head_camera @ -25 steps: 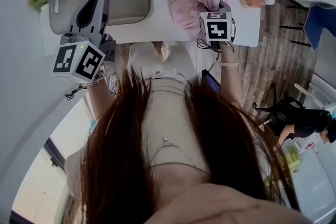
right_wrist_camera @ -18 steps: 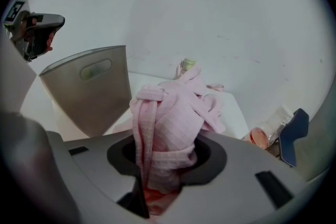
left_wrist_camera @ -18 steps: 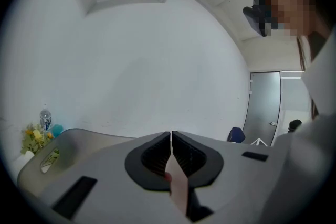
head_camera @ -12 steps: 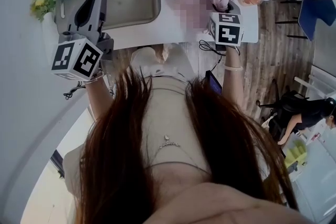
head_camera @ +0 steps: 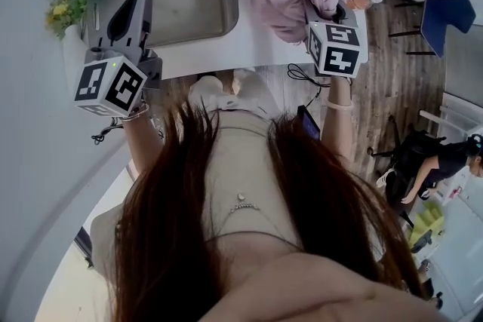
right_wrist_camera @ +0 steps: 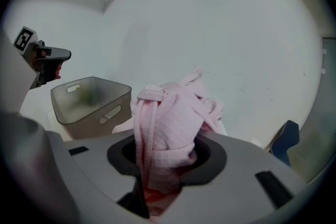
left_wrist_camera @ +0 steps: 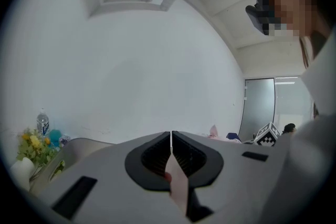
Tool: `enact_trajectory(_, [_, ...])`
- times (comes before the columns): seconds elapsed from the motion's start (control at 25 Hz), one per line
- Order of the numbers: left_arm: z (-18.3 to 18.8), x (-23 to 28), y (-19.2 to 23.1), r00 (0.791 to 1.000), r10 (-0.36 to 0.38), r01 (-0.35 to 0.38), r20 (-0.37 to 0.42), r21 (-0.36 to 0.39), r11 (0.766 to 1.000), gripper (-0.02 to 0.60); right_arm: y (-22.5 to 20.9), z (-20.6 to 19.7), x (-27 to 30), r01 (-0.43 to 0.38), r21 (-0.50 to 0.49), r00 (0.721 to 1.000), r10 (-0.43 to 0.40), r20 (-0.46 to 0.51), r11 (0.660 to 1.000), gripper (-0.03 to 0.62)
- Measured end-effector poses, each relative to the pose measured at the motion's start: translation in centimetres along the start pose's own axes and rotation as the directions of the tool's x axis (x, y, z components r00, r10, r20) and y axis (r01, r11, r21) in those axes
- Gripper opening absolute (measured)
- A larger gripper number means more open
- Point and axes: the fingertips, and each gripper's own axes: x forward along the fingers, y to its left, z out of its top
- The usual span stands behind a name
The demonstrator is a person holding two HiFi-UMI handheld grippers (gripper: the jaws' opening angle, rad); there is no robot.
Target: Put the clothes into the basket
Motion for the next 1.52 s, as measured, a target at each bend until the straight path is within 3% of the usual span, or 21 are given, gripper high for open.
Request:
enact_trajectory(0.48, [0.6, -2.2, 2.5, 0.997, 0.06, -0.059, 0.037, -0.022, 0.998, 0.011, -0.1, 7.2, -4.2, 0.022, -0.05, 0.987, -0.014, 0.158, 0.999, 0.166])
enact_trajectory(0.96, [0.5, -4.3, 3.5, 0.993, 0.109, -0.106, 0.055, -0.052, 0.993, 0.011, 1.4, 12.1, -7.3, 0.002, -0.107, 0.961, 0.027, 0.274, 0.994, 0.166])
enact_trajectory(1.52, [0.6, -8.5, 5.4, 0.972, 0.208, -0.2, 0.107, -0.086, 0.976, 0.011, 5.4, 16.7, -8.9, -0.073, -0.194, 0.919, 0.142, 0.367, 0.978, 0.166])
